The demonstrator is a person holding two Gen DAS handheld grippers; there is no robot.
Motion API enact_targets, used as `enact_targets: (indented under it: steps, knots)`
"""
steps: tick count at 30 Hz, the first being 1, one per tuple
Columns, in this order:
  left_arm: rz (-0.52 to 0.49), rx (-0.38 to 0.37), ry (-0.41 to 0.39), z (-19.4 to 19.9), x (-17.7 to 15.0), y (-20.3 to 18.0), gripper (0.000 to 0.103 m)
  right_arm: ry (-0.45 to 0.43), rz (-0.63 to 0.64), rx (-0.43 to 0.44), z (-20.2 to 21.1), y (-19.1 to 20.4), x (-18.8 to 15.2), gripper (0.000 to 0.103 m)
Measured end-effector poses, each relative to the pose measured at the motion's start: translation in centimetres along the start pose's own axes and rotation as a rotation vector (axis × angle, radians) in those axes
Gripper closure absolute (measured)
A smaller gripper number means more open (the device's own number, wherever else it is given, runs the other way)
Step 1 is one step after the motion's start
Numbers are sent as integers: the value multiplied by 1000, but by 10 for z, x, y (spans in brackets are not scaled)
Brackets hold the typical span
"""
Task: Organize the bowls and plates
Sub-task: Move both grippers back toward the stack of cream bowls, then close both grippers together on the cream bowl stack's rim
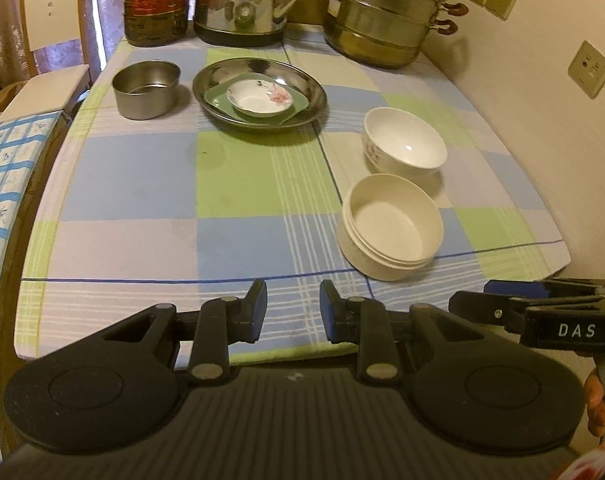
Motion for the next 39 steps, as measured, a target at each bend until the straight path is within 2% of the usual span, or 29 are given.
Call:
enact_targets:
  steps: [11,23,39]
  knots:
    - [-30,-26,27,-11,1,-12,78,3,-52,-27,3,-14,-3,40]
    - [2,-57,61,-24,8,-8,78,14,-69,-39,-2,-19,3,40]
    - [-18,-123,93,-55,24,-12,77,23,-104,-90,-15,-32,13,40]
Point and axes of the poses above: each gripper's, at about its wrist camera, not at the fingertips, and z roughly against the way its jaws point, y to its left, x to its top, the point moved 5 cm from there along -z, roughly the way its jaws point, and after that the axes turned 10 degrees about -x, right-handed, at the moved point
